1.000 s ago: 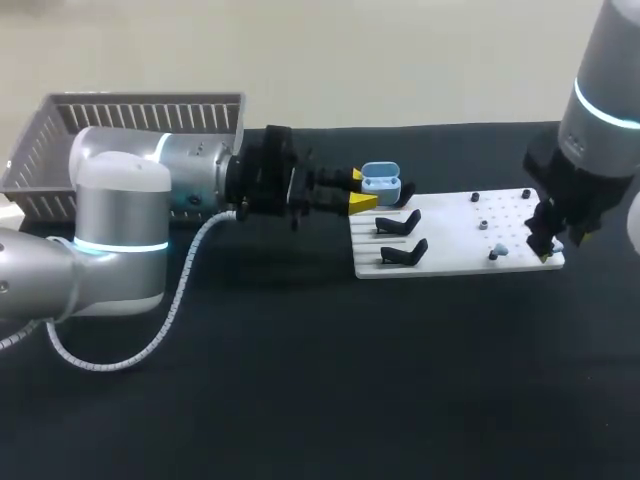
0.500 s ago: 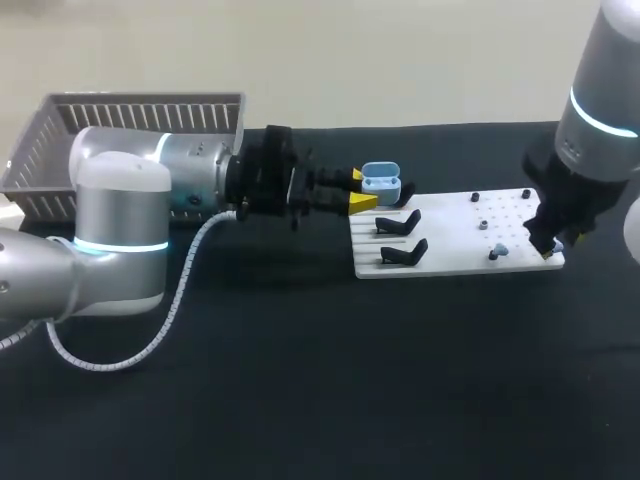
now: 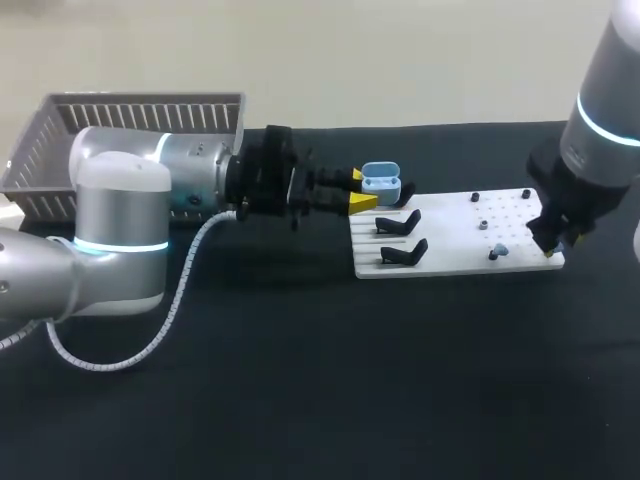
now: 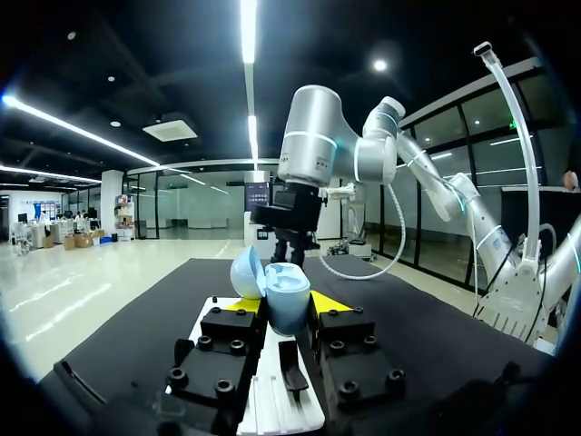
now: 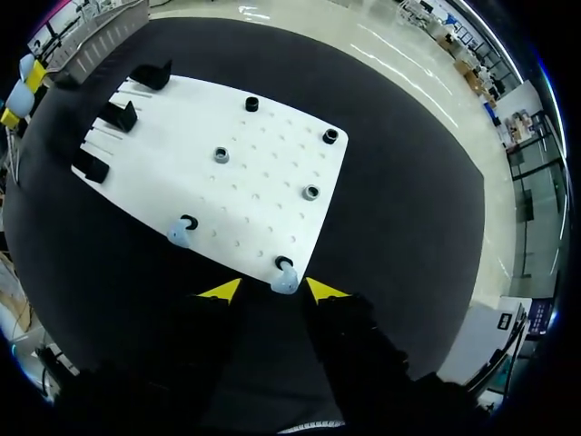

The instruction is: Pick up each earbud case from the left stands, insert the matching earbuds, close the lid, and place the case in the box.

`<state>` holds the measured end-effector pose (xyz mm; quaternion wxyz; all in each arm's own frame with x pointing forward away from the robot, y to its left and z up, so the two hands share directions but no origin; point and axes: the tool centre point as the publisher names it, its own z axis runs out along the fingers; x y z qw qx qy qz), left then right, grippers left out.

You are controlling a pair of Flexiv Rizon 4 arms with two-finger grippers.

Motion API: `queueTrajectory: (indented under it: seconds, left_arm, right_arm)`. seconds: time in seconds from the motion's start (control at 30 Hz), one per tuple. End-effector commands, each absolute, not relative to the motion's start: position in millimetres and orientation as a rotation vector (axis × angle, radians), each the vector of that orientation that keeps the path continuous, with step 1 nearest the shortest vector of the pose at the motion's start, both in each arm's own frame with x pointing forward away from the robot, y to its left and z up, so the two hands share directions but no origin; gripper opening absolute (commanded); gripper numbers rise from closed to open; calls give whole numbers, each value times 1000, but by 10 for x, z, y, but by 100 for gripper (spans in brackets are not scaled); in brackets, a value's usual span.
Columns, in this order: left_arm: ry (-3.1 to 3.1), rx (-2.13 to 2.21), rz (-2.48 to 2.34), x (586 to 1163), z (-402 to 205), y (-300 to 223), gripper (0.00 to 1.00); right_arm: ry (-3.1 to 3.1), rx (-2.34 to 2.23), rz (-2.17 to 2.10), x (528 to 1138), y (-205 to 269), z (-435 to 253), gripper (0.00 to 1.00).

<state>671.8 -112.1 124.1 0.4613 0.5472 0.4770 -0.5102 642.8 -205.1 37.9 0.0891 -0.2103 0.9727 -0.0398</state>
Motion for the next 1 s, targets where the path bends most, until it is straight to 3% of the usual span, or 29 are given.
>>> queueTrajectory:
  seconds: [0.03,1.0]
  left_arm:
    - [1174,1342,-1249,6700,1237,-1119,0]
    - [1174,1342,-1249,6700,1237,-1119,0]
  right_arm:
    - [2891,-626,-121,6422,-2043,339,40]
    - [2911,-585,-108,6504,-2066,228,32]
